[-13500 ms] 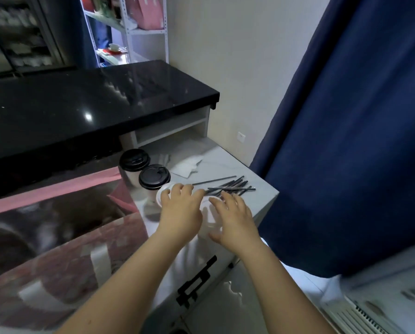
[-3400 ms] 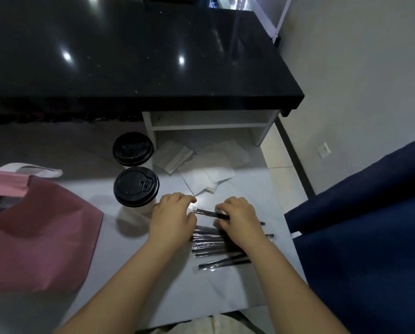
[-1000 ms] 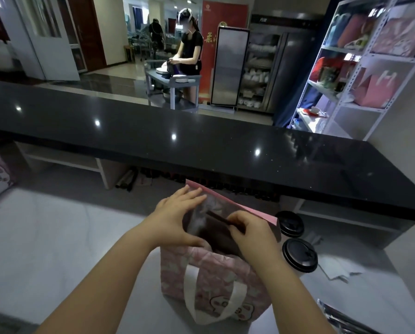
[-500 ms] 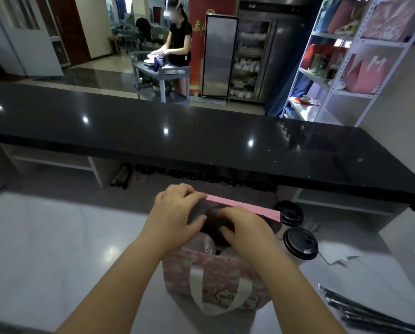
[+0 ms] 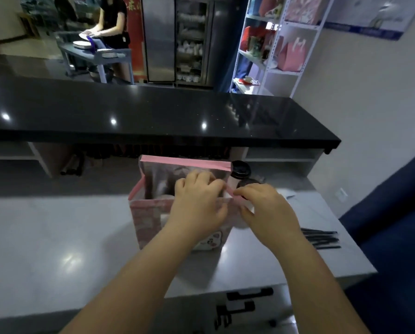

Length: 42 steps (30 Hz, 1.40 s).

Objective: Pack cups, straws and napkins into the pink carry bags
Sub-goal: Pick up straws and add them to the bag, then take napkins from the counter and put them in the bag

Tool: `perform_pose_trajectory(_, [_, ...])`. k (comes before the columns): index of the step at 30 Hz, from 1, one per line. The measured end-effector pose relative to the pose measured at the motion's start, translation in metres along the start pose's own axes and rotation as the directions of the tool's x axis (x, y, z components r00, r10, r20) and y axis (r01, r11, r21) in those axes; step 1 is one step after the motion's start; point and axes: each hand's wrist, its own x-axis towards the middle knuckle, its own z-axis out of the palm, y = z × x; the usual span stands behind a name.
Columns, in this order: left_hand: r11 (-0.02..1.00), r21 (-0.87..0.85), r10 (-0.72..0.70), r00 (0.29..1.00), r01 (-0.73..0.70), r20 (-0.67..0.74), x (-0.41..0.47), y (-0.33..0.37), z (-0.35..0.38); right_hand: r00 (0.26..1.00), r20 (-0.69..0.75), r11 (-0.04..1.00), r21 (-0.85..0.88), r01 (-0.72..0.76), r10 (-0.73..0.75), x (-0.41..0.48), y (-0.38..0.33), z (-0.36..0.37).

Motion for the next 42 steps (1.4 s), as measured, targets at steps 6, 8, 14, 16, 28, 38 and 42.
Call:
perform_pose_trajectory(6, [0.991, -0.077, 0.115, 0.991, -0.109, 0.069, -0.011, 0.059, 0.034, 0.983, 0.003, 0.983, -0.031, -0.182, 0.182, -0.068, 0.038, -0.020])
perform_pose_trajectory(8, [0.985, -0.101, 0.153, 0.981, -0.142, 0.118, -0.013, 0.074, 0.048, 0.974, 0.014, 0.974, -0.034, -0.226, 0.226, -0.086, 0.054, -0.023])
perform_pose_trajectory(14, [0.981, -0.101, 0.190, 0.935, -0.168, 0.300, -0.004, 0.101, 0.107, 0.951, 0.082, 0.955, -0.026, -0.296, 0.297, -0.110, 0.106, -0.005])
perform_pose_trajectory(16, [0.985, -0.101, 0.167, 0.929, -0.141, 0.329, 0.007, 0.106, 0.130, 0.947, 0.100, 0.952, -0.025, -0.306, 0.307, -0.109, 0.128, 0.006])
perform_pose_trajectory(28, [0.990, -0.005, -0.121, 0.852, 0.143, 0.509, 0.090, 0.146, 0.257, 0.899, 0.280, 0.915, 0.126, -0.383, 0.338, -0.033, 0.298, 0.059])
perform_pose_trajectory(38, [0.939, 0.091, -0.339, 0.850, 0.331, 0.404, 0.144, 0.145, 0.306, 0.875, 0.417, 0.922, 0.177, -0.345, 0.247, 0.033, 0.369, 0.111])
perform_pose_trajectory(42, [0.928, 0.053, -0.360, 0.851, 0.368, 0.382, 0.159, 0.141, 0.313, 0.870, 0.391, 0.894, 0.205, -0.399, 0.298, 0.054, 0.387, 0.124])
